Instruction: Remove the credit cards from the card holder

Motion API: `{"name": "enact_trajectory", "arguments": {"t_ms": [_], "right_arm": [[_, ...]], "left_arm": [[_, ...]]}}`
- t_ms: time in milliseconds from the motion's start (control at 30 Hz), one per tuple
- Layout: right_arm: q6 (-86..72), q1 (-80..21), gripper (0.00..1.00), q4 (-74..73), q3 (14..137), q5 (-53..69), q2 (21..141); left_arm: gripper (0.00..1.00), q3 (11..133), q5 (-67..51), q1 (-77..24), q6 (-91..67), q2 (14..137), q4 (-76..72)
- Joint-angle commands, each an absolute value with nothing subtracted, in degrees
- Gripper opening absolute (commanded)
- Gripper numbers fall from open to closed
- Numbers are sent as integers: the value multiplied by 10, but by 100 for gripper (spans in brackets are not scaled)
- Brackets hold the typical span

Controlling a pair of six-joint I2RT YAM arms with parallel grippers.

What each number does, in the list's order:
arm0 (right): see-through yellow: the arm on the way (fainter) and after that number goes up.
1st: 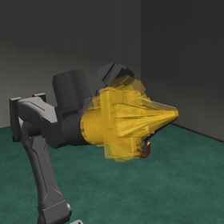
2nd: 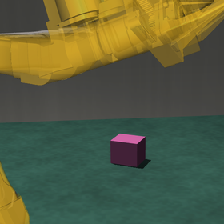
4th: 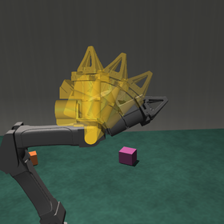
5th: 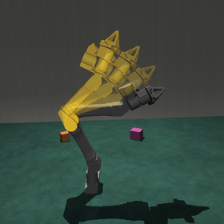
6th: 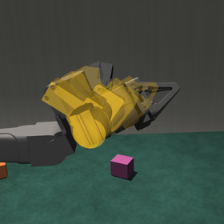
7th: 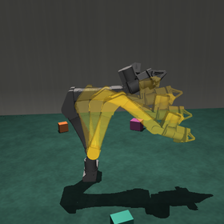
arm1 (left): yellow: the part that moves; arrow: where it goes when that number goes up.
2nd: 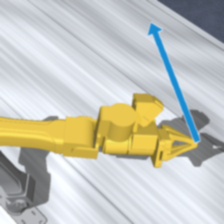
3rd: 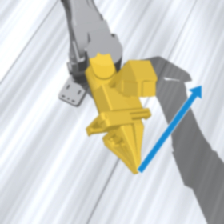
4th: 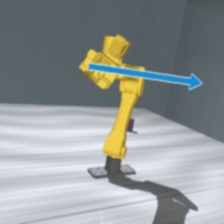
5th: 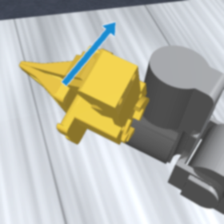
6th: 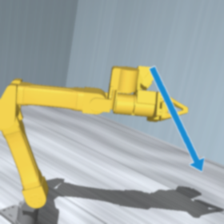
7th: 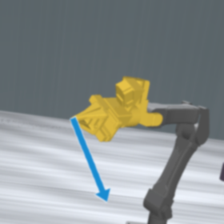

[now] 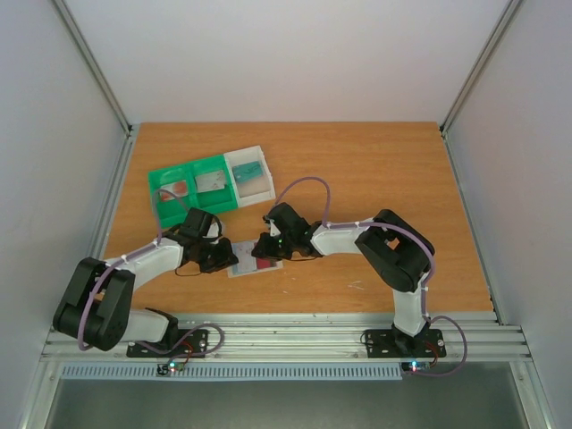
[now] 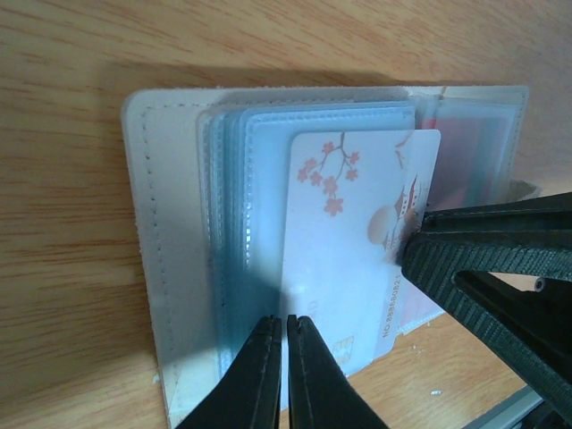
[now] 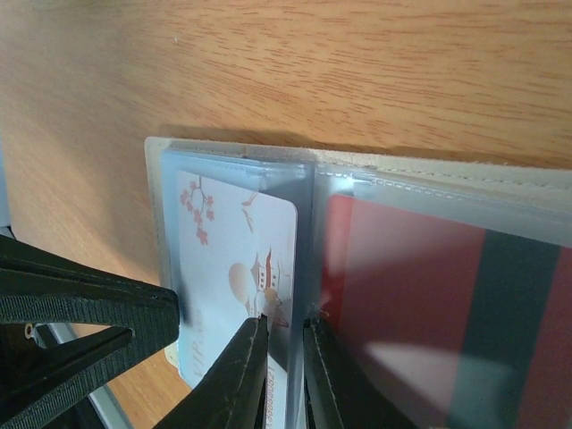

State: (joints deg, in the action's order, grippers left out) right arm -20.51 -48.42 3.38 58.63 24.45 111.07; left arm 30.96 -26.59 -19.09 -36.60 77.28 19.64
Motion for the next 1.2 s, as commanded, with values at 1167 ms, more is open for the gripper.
{"name": "enact_trajectory", "arguments": {"t_ms": [1167], "right_arm": [[-233, -463, 19, 118, 541, 290, 1121]], "left_arm": [[8, 295, -256, -192, -353, 780, 173]]}}
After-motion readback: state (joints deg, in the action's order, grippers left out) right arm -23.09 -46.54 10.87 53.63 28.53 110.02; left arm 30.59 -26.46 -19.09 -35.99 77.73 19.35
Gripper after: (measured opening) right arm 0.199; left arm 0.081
